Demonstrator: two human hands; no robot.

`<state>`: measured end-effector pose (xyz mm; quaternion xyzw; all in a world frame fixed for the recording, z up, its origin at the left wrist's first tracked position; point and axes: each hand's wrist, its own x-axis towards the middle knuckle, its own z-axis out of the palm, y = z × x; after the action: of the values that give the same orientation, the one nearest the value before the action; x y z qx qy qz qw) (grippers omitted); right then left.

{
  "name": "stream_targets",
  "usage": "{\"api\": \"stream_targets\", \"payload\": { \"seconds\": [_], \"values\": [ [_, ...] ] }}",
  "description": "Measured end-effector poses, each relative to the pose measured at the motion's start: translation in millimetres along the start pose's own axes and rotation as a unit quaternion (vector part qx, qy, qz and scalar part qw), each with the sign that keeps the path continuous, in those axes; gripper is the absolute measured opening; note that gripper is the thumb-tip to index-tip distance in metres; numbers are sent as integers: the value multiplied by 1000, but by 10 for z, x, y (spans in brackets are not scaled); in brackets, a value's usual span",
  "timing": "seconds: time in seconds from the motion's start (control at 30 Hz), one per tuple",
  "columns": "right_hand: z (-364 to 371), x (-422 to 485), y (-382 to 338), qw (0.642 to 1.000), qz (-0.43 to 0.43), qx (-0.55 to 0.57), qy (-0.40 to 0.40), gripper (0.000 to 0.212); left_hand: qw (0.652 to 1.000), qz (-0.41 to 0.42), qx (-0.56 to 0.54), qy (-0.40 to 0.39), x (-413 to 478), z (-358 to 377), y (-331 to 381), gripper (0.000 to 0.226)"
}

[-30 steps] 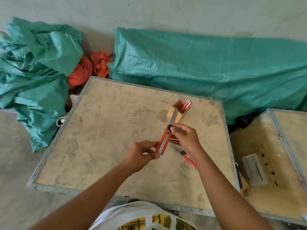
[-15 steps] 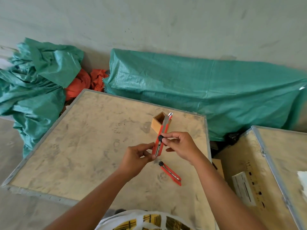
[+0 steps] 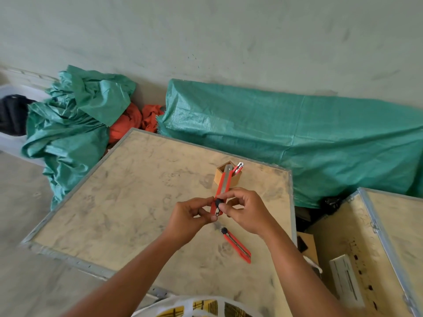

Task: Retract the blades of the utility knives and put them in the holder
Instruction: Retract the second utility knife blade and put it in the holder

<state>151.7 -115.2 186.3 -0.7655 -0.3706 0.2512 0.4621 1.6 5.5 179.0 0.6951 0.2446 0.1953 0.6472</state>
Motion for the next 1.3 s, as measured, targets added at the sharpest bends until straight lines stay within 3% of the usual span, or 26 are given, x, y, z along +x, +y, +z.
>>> {"api": "stream_targets", "payload": {
  "seconds": [0.1, 0.27, 0.43, 0.57, 0.73, 0.87, 1.0, 1.3],
  "values": [
    [36, -18, -46, 999, 6, -19, 31, 17, 1000, -7, -17, 8, -8, -15, 3, 47],
    [122, -53, -83, 1000, 5, 16, 11, 22, 999, -19, -33, 0, -9, -120, 4, 46],
    [233, -81, -118, 996, 0, 4, 85, 18, 999, 1, -29, -17, 10, -184, -4, 48],
    [248, -86, -115, 997, 8, 30, 64, 23, 999, -1, -24, -24, 46, -227, -36, 47],
    [258, -71, -91, 995, 22, 13, 94, 16, 999, 17, -8, -37, 87, -231, -52, 49],
    [291, -21, -74, 991, 39, 8, 130, 23, 999, 20, 6, -48, 142, -216, -58, 49],
    [248, 57, 14, 989, 57, 66, 120, 16, 999, 16, 17, -48, 256, -200, -116, 49],
    [36, 438, 321, 980, 113, 85, 136, 31, 988, -26, 111, -103, 769, -94, -301, 45]
  ]
}}
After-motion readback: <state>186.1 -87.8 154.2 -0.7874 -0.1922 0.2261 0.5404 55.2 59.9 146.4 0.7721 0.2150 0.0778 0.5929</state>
